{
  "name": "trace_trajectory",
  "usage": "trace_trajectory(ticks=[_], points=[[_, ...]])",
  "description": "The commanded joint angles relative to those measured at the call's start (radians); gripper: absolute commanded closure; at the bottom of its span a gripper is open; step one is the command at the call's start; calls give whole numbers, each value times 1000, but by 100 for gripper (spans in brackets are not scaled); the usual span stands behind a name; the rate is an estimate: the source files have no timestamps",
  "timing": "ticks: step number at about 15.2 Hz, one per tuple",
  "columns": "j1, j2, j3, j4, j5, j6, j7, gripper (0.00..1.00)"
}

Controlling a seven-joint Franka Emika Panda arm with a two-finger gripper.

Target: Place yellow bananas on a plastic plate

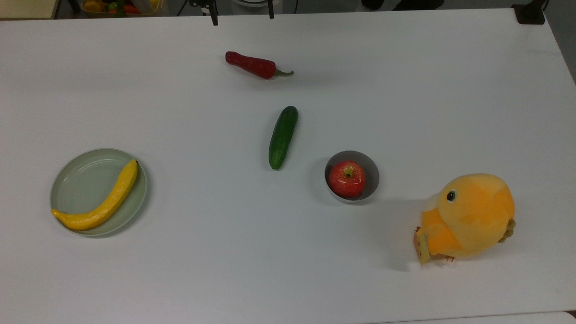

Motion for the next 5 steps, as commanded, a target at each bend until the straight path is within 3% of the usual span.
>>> trace_trajectory(ticks=[1, 5], points=[[-2, -5, -3, -13, 10, 31, -35, 0], [-3, -6, -5, -11, 10, 30, -28, 0]])
